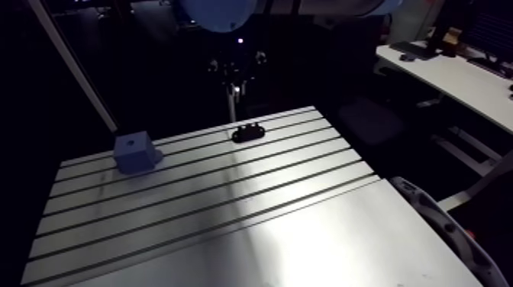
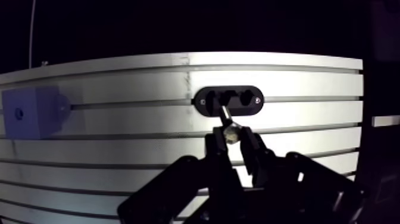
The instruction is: Pick up the M10 bolt and insert it into the hex recess until seated.
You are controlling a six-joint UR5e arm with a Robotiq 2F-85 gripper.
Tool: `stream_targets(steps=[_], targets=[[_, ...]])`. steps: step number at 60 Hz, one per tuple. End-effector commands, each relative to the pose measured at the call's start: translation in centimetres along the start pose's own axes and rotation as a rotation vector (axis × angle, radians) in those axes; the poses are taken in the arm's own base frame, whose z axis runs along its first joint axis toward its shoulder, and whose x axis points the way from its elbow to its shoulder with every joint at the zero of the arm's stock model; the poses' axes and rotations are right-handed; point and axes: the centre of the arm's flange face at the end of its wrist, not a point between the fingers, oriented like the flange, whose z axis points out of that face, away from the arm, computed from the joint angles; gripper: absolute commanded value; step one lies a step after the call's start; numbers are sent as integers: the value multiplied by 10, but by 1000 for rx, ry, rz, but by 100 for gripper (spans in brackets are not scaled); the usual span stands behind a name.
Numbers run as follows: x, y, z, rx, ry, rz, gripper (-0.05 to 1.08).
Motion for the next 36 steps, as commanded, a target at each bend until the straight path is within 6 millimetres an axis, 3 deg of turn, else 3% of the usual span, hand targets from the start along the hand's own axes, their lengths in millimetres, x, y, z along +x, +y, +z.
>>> stream_targets(steps=[1, 11, 20, 24, 36], targets=[[-14, -45, -106, 69, -177, -230, 99], [-6, -100, -122, 80, -231, -505, 99], [12, -118, -114, 85, -233, -566, 98], [18, -137, -119, 86, -231, -599, 98], [22, -168, -109, 85, -283, -626, 98]])
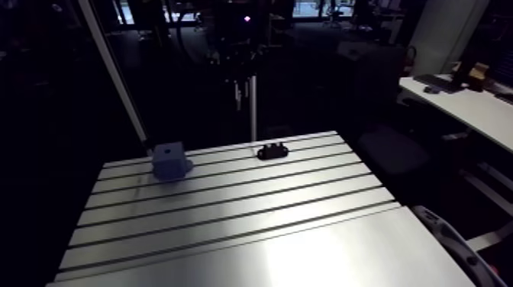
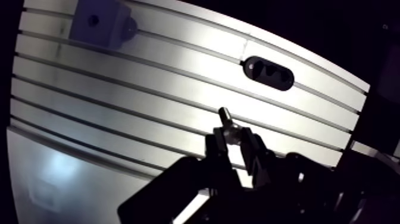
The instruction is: Pick up the M10 bolt and insert it into the hex recess until seated.
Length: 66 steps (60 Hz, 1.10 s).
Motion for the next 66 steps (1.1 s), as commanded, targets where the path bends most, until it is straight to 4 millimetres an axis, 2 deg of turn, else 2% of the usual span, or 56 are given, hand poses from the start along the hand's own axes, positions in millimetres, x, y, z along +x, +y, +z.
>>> stream_targets(steps=[1, 6, 18, 27, 30, 50, 54, 66], targets=[[44, -88, -21, 25, -131, -285, 98], [49, -99, -23, 14, -125, -300, 98], [57, -99, -25, 6, -115, -236, 98], [67, -122, -21, 1, -115, -251, 98], [72, -125, -16, 4, -121, -254, 98], [78, -125, -14, 4, -121, -237, 99], [81, -126, -12, 7, -123, -239, 99], [93, -148, 4, 11, -139, -259, 99]])
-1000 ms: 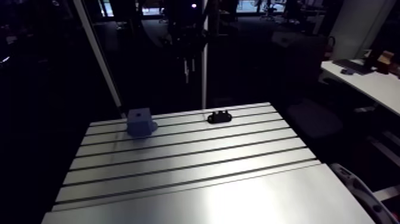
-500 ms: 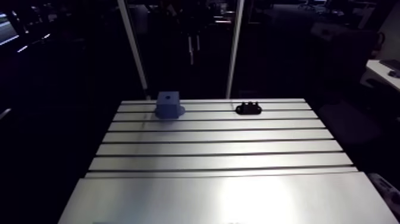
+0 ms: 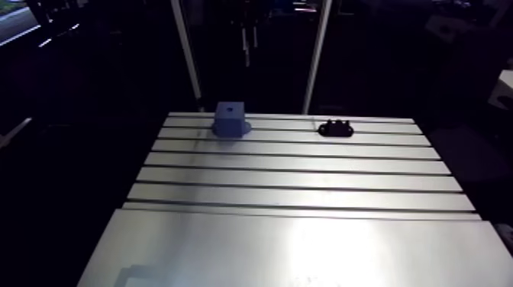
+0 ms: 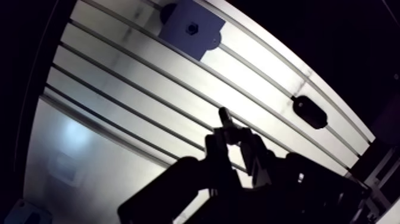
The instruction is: Pick up the M10 bolt and insert it into the hex recess until seated.
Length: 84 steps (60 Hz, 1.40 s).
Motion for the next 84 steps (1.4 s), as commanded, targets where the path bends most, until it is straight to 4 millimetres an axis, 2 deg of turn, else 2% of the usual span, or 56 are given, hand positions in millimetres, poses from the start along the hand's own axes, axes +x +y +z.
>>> stream_targets(steps=[1, 8, 18, 28, 35, 66, 77, 84], targets=[[17, -15, 13, 5, -14, -12, 99], [30, -21, 22, 8, -23, 5, 100], [52, -17, 29, 6, -18, 4, 102], [63, -23, 35, 13, -30, -10, 102], [73, -28, 46, 1, -65, 0, 102], [86, -27, 68, -13, -69, 3, 102], [92, -24, 90, 1, -94, 15, 102], [96, -22, 95, -9, -79, 35, 103]])
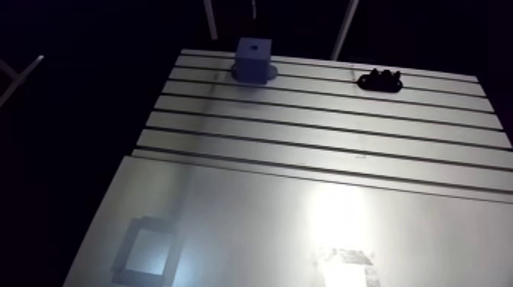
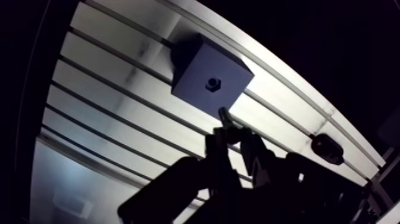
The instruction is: Pick up the M10 bolt and insert it into the hex recess until seated.
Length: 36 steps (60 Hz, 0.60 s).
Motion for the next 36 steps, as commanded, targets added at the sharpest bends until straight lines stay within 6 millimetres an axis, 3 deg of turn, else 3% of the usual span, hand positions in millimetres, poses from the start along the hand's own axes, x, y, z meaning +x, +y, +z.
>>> stream_targets(steps=[1, 36], targets=[[8, 3, 14, -2, 4, 24, 103], [11, 2, 28, 7, -5, 22, 103]])
